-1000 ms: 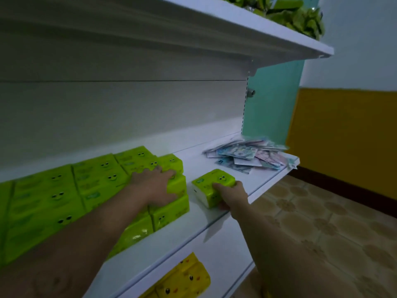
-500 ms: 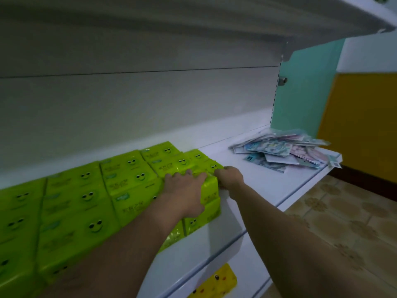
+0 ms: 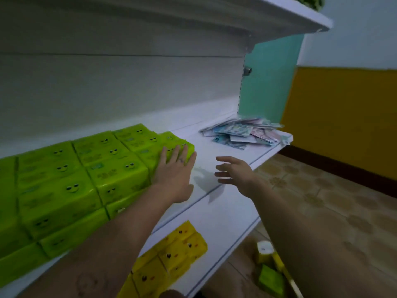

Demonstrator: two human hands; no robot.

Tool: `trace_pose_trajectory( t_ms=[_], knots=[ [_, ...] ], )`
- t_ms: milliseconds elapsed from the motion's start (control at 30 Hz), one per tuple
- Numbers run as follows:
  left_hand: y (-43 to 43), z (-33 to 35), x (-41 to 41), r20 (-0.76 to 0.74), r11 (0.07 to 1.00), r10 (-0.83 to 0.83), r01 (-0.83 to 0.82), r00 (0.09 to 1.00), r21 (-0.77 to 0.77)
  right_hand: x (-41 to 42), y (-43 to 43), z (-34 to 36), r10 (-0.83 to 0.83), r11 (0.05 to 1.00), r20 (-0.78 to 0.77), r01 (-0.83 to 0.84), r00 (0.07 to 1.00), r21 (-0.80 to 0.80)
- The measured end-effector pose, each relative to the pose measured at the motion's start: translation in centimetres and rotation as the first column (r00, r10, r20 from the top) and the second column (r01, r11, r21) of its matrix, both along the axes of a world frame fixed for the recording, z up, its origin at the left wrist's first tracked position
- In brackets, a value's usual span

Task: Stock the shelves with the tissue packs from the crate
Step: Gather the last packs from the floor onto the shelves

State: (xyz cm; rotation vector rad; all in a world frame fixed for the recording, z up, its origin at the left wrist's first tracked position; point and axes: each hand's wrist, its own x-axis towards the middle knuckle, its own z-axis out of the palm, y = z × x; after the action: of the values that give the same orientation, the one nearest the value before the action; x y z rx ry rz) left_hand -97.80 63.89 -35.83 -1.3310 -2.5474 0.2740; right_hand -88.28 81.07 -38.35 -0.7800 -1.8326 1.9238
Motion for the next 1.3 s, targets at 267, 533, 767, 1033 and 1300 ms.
trace_pose_trajectory(
  t_ms=[267,533,767,1033,1300],
  knots=[
    [7.9,-9.7,10.9,0.461,0.945,-0.298,0.189,0.836,0.267,12.6,4.9,-6.5,-0.144,0.989,0.095,0.145,0.985,-0.003],
    [15.8,-22.7,19.0,0.913,0.997,-0.082,0.028,0.399,0.077,27.2,11.7,-22.0,-0.432,0.836,0.326,0.509,0.841,-0.204],
    [21.7,-37.8,20.3,0.975,0.973,0.185,-0.163,0.125,-0.164,33.6,13.0,-39.5,-0.38,0.717,0.606,0.637,0.699,-0.284],
    [27.9,-51.2,19.0,0.946,0.888,0.319,-0.335,-0.047,-0.316,31.0,14.9,-54.0,-0.158,0.858,0.755,0.467,0.637,-0.214],
    [31.9,-66.6,14.9,0.936,0.85,0.321,-0.392,-0.147,-0.353,22.5,18.6,-59.4,-0.091,0.901,0.599,0.322,0.795,-0.29]
  ],
)
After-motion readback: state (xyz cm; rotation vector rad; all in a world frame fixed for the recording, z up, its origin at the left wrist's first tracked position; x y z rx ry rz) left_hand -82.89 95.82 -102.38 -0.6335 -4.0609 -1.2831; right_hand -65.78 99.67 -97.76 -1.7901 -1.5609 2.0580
